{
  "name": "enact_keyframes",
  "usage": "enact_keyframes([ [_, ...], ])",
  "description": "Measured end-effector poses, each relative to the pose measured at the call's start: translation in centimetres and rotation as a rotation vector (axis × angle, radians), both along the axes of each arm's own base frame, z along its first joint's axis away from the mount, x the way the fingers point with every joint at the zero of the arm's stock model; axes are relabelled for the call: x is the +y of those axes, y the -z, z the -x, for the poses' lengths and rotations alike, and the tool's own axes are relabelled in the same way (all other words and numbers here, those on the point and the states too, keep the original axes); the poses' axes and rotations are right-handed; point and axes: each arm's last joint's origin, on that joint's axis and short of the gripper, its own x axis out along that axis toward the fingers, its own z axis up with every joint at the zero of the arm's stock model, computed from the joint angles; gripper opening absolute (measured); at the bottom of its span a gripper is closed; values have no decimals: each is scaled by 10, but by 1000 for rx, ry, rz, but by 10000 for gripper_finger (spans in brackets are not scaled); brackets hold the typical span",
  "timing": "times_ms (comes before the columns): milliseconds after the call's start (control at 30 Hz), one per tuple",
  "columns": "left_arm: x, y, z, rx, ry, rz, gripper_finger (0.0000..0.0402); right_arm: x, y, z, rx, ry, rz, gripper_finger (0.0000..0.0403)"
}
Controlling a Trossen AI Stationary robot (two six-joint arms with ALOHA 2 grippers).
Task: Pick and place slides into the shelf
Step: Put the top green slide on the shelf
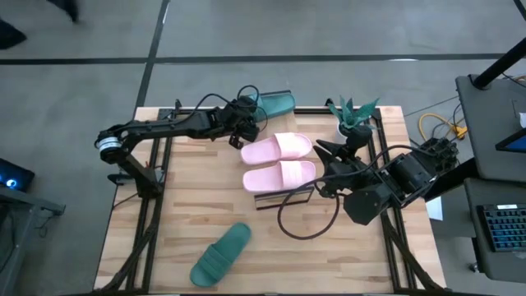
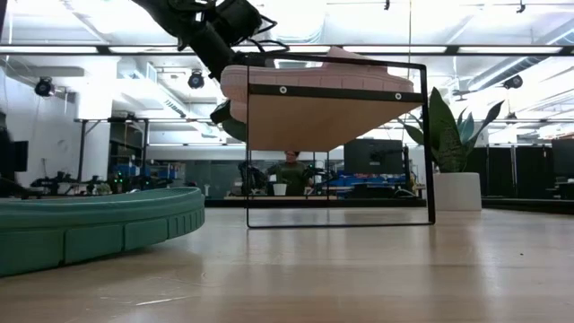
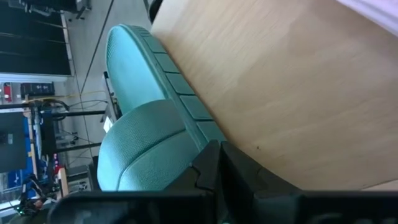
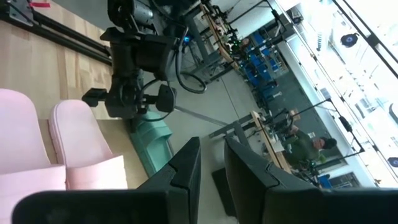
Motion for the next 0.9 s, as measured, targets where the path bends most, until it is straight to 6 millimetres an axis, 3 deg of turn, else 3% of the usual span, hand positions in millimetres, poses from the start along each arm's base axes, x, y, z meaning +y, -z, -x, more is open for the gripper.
enact_keyframes([
  [733,-9,-22,11,-74,31,-9,0,1,4,-1,17,0,10,63],
  [900,-14,-27,21,-45,-66,3,23,0,4,-1,22,0,14,63],
])
